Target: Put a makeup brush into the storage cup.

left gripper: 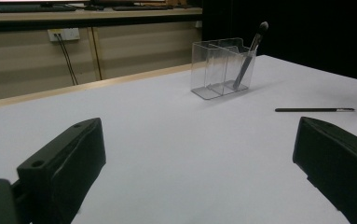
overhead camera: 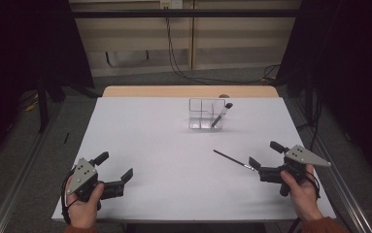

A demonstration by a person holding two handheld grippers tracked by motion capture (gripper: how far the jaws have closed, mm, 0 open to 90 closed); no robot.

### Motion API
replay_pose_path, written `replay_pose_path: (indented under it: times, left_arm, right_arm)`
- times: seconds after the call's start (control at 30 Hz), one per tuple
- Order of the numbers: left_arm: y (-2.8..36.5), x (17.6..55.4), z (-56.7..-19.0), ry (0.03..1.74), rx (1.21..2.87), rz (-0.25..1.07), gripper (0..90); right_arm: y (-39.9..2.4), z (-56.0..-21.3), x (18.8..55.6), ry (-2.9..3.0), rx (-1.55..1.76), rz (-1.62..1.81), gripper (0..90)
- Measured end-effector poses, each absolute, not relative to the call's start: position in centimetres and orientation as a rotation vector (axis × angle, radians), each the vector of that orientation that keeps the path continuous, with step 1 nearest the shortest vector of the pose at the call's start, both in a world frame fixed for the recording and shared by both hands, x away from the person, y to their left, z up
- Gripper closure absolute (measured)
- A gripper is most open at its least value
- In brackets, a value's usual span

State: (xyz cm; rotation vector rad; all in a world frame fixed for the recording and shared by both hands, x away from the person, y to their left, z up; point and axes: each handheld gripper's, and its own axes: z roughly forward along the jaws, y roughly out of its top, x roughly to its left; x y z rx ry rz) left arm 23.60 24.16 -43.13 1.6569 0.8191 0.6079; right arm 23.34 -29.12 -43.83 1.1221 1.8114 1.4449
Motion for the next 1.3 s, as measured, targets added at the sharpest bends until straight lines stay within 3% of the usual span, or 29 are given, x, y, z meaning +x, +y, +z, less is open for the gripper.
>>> replay_pose_path:
  times: [0.7, 1.3]
  left_arm:
    - [24.1, 22.9, -43.0, 0.801, 1.647, 0.599, 2.3]
    - [24.1, 23.1, -43.1, 0.800, 1.659, 0.588, 2.0]
  right_arm:
    - [-31.4, -45.2, 18.8, 1.795, 1.145, 1.379, 0.0]
    - [-31.3, -45.1, 18.9, 1.798, 1.124, 1.385, 0.0]
